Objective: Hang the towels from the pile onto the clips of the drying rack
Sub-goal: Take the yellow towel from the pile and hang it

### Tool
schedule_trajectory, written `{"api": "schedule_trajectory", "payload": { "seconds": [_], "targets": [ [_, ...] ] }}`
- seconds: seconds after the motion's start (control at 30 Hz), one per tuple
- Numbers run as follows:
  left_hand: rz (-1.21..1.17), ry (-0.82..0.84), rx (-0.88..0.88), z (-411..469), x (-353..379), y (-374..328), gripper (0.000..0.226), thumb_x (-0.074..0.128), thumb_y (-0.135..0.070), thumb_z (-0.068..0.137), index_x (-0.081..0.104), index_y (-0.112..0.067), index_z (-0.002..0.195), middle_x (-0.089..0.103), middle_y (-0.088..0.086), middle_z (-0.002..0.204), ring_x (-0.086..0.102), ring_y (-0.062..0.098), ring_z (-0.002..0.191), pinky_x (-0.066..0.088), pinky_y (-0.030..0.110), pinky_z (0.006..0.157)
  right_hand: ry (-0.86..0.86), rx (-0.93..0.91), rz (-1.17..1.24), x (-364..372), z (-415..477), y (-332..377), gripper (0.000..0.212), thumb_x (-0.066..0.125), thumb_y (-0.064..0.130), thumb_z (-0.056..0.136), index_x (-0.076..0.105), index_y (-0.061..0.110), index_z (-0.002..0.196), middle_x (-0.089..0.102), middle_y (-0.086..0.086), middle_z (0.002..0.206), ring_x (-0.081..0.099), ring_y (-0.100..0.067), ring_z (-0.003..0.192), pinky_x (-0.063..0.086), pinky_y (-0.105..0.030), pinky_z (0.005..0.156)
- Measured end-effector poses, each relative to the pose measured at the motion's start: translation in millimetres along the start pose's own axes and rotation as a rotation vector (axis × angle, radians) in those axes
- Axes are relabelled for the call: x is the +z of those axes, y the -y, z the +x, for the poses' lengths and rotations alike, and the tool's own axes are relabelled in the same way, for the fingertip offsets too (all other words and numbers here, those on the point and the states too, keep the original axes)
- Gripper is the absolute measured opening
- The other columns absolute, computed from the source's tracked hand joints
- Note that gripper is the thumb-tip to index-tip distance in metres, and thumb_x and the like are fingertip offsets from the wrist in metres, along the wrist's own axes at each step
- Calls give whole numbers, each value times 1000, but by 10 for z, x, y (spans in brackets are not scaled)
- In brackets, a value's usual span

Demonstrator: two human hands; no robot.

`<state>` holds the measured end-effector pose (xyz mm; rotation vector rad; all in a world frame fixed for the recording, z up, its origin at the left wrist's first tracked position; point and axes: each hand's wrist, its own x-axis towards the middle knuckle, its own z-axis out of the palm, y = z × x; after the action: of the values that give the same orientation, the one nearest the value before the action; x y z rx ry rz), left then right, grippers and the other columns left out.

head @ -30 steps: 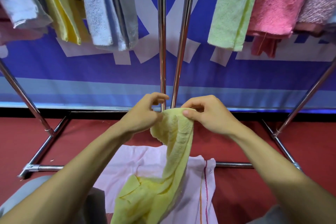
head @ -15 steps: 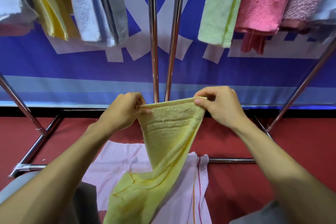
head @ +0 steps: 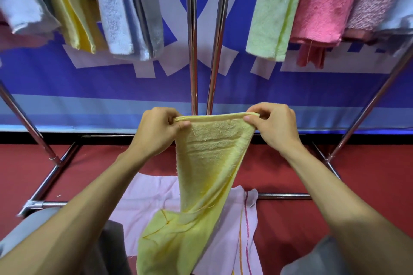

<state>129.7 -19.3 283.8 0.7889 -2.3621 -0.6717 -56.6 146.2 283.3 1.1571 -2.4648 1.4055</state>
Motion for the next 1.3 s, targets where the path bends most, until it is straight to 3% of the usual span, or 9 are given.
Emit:
{"api": "schedule_trajectory", "payload": {
  "seconds": [0.17, 0.4, 0.5, 0.57, 0.67, 0.73, 0.93, 1.17, 1.3],
  "targets": [
    [-444, -36, -93, -48, -157, -105, 20, 63, -28, 87, 58, -17, 71, 56, -4, 67, 49, 14, 68, 40, 32, 66, -44, 96, 365, 125, -147, 131, 25, 66, 1, 84, 65, 25, 76, 64, 9, 73, 55, -6, 68, 46, -26, 69],
    [-541, -287, 110, 156, -927, -555, 18, 57, -17, 93, 64, -21, 76, 57, -13, 66, 48, 4, 65, 40, 27, 65, -215, -45, 488, -299, 205, 1065, 22, 63, 1, 86, 64, 22, 79, 62, 13, 73, 54, 9, 60, 43, -12, 65],
    [-521, -524, 355, 278, -1506, -899, 12, 57, -11, 93, 64, -18, 88, 62, -22, 68, 52, -10, 66, 40, 13, 65, -261, -198, 538, -589, 380, 1686, 22, 60, 5, 89, 60, 24, 79, 59, 13, 75, 52, 3, 67, 41, -13, 66],
    [-480, -615, 445, 393, -1841, -1112, 10, 55, -13, 94, 65, -14, 91, 59, -18, 71, 50, -10, 64, 40, 15, 64, -312, -281, 577, -765, 492, 2048, 24, 59, 6, 90, 56, 27, 78, 57, 12, 74, 51, -1, 69, 42, -17, 67],
    [-374, -668, 463, 546, -2183, -1272, 14, 55, -14, 92, 68, -7, 91, 61, -2, 77, 48, -5, 62, 40, 22, 66, -344, -248, 654, -897, 625, 2384, 22, 61, 11, 90, 58, 27, 76, 60, 6, 75, 55, -8, 72, 47, -29, 68],
    [-380, -680, 467, 594, -2318, -1303, 13, 57, -10, 91, 69, -6, 90, 62, 0, 80, 51, -13, 63, 40, 13, 66, -354, -209, 703, -922, 658, 2487, 19, 63, 14, 89, 59, 26, 75, 64, 0, 79, 59, -14, 75, 51, -36, 71],
    [-407, -801, 487, 569, -2439, -1446, 12, 58, -8, 90, 70, -9, 89, 63, -4, 79, 51, -12, 64, 41, 11, 66, -376, -249, 684, -1111, 631, 2638, 22, 67, 11, 87, 61, 26, 72, 63, 6, 68, 57, -6, 64, 48, -25, 63],
    [-402, -598, 335, 717, -1975, -1114, 16, 61, -19, 91, 65, -9, 80, 53, -6, 65, 44, 1, 62, 37, 28, 63, -298, -138, 657, -951, 593, 2285, 20, 65, 9, 87, 61, 22, 72, 61, 4, 69, 55, -9, 68, 46, -26, 65],
    [-343, -527, 222, 651, -1598, -843, 11, 62, -21, 91, 66, -17, 82, 53, -13, 67, 45, -2, 62, 34, 10, 58, -154, -70, 577, -732, 572, 1840, 17, 67, 11, 85, 64, 23, 73, 61, 4, 70, 55, -10, 66, 48, -31, 61]
  ]
}}
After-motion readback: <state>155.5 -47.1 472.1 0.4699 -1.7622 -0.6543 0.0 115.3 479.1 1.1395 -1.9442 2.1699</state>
